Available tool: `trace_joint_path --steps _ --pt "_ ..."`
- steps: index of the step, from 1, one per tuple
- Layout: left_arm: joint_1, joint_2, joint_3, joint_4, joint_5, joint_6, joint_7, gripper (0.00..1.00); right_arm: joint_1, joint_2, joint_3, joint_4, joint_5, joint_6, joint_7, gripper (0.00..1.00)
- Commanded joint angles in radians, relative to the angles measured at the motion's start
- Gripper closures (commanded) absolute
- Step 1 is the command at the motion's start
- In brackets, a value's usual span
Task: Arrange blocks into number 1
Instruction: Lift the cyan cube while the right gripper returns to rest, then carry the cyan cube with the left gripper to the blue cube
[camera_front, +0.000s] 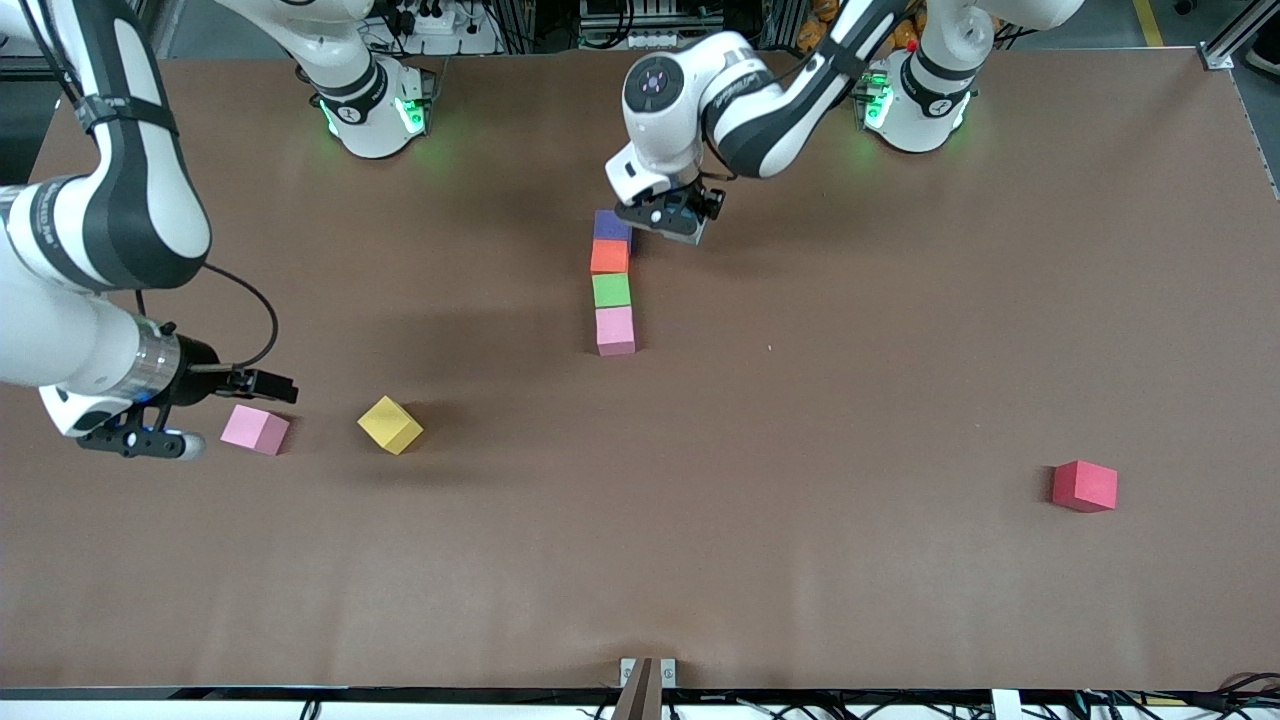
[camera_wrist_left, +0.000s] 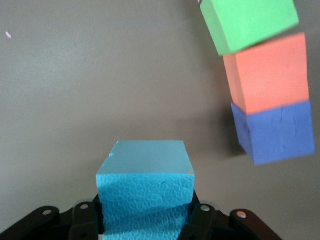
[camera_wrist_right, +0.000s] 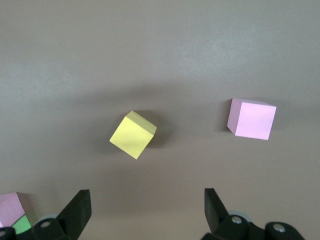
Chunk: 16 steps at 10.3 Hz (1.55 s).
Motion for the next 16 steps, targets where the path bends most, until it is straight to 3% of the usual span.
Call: trace_joint_path --steps 1,4,11,16 --pt "0.012 -0.074 -0.020 -0.069 0.015 -0.027 0.026 0.50 0.086 -0.112 -0.100 -0.132 0.023 0.027 -0.039 0.00" --pt "0.012 -0.077 -0.063 -0.034 0.012 -0.145 0.073 0.53 0.104 -0.166 -0.131 -0.197 0.023 0.025 -0.070 0.00" --pt "-0.001 -0.037 -0.112 -0.002 -0.036 -0.148 0.069 0.53 0.096 -0.163 -0.135 -0.201 0.021 0.041 -0.070 0.00" --pt "-0.047 -0.030 -0.106 0.033 -0.071 -0.148 0.076 0.53 0.099 -0.163 -0.135 -0.201 0.021 0.039 -0.070 0.00"
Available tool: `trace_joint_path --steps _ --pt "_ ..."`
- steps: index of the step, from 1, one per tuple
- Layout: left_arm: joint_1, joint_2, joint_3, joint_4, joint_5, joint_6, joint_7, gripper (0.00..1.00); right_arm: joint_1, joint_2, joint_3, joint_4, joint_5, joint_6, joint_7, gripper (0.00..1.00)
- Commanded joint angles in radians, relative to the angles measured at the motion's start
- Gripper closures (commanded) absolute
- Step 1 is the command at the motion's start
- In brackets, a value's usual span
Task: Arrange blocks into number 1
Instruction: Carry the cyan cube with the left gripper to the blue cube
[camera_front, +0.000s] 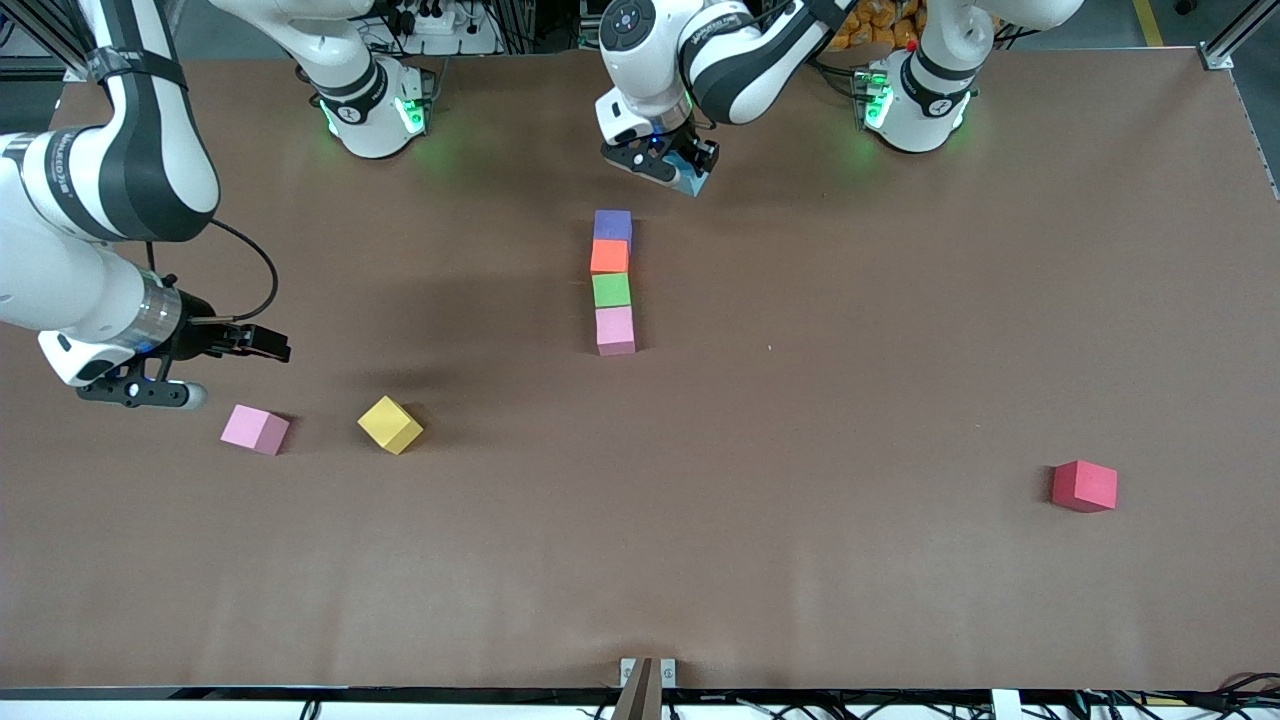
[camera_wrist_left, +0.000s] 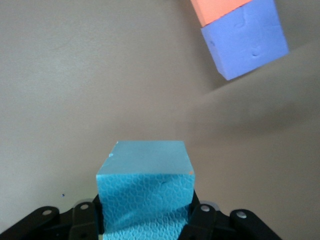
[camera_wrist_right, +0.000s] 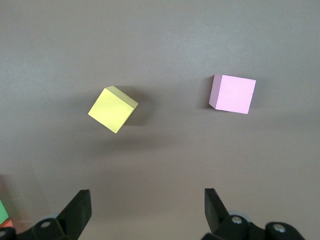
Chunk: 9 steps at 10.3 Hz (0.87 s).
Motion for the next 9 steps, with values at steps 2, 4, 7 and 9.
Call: trace_joint_path --steps 2,4,7,9 --pt "-0.106 0.010 0.065 0.028 -0.067 -0.015 0.026 0.53 0.011 -0.028 -0.012 -0.026 0.021 0.007 -0.018 0.00" --pt "-0.260 0.039 0.192 0.060 -0.101 -0.012 0.026 0.53 0.011 -0.028 -0.012 -0.026 0.021 0.007 -0.018 0.00" --pt "-0.281 0.135 0.227 0.163 -0.129 -0.009 0.022 0.53 0.012 -0.028 -0.012 -0.026 0.021 0.005 -0.018 0.00" --pt "-0.252 0.163 0.228 0.198 -0.211 0.001 0.025 0.53 0.012 -0.028 -0.012 -0.026 0.021 0.007 -0.018 0.00"
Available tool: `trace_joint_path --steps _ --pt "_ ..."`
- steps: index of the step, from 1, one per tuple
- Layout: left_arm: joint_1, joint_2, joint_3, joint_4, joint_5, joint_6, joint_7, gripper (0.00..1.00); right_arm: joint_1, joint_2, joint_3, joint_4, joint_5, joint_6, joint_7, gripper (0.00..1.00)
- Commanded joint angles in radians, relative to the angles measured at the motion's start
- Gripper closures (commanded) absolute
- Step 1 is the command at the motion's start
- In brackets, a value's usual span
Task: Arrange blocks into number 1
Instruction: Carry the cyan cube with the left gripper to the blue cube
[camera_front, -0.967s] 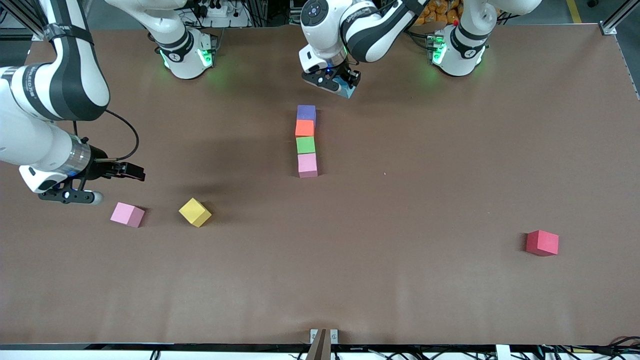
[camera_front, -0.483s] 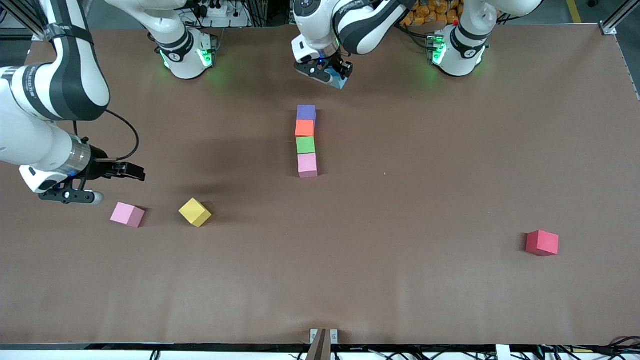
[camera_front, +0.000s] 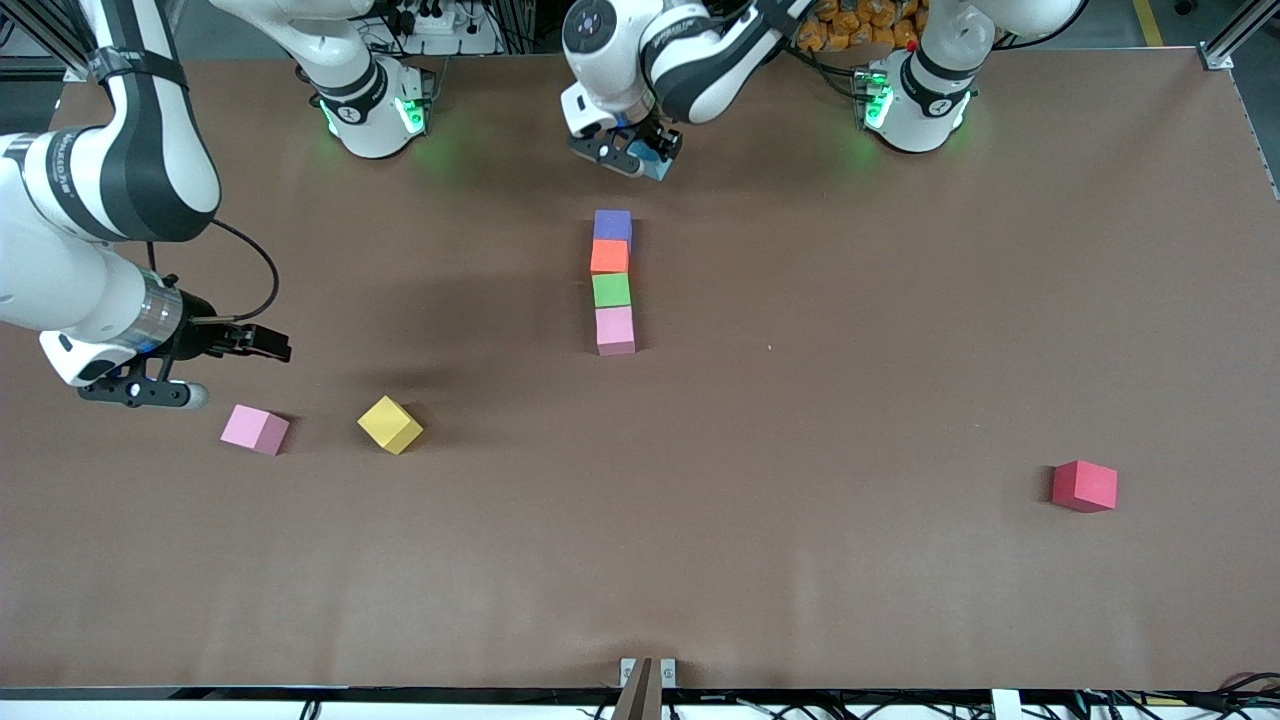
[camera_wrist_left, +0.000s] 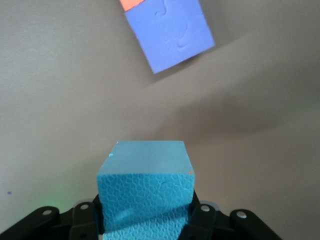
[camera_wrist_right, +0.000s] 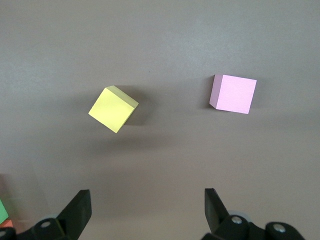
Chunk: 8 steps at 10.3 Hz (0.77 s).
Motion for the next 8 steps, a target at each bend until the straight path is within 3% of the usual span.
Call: trace_joint_path --steps 1,4,8 --pt "0.038 0.035 0.008 0.050 -0.093 0.020 0.024 0.53 0.011 -0.026 -0.012 -0.025 0.021 0.008 -0.017 0.00" --pt "0.010 0.049 0.083 0.051 -0.214 0.066 0.024 0.53 0.012 -0.026 -0.012 -0.025 0.021 0.008 -0.017 0.00" --pt "-0.061 0.070 0.146 0.045 -0.273 0.106 0.010 0.53 0.012 -0.026 -0.012 -0.027 0.021 0.008 -0.017 0.00"
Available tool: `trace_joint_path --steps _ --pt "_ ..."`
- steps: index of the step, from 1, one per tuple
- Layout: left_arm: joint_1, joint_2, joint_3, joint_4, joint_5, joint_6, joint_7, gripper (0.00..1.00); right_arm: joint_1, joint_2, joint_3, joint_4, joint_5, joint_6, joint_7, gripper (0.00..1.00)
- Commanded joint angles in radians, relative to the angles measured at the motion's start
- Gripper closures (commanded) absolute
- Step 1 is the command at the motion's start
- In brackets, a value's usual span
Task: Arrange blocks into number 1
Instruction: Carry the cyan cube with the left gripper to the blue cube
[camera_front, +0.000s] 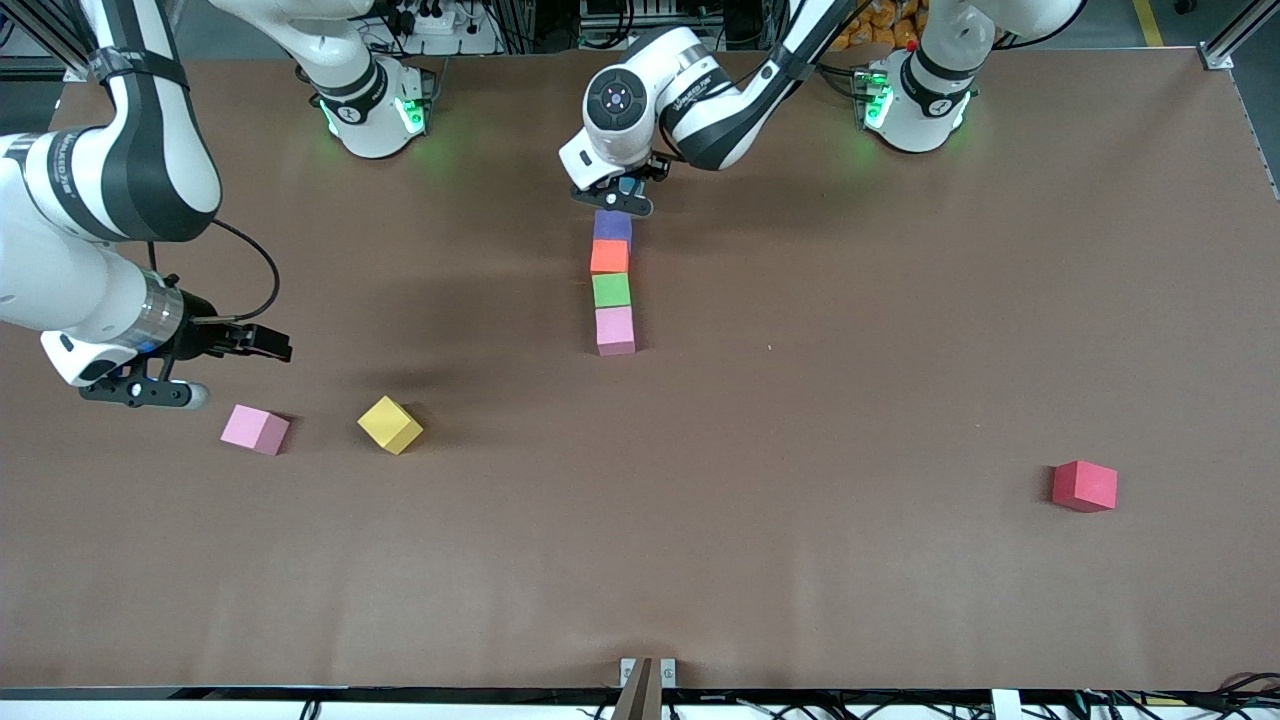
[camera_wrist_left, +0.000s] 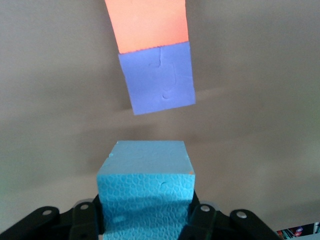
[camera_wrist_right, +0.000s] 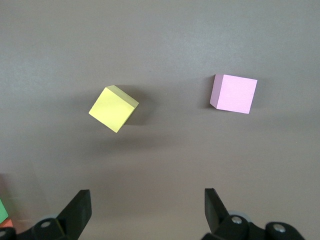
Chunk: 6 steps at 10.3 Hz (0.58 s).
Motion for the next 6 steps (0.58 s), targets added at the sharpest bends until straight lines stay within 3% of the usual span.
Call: trace_joint_path --steps 1,6 --pt "-0.042 0.014 0.031 0.007 -0.041 0.009 0.005 0.52 0.011 -0.026 -0.012 -0.026 0.021 0.008 -0.017 0.00" --pt "-0.057 0.014 0.048 -0.015 -0.073 0.023 0.002 0.52 0.013 -0.023 -0.012 -0.026 0.020 0.009 -0.017 0.00"
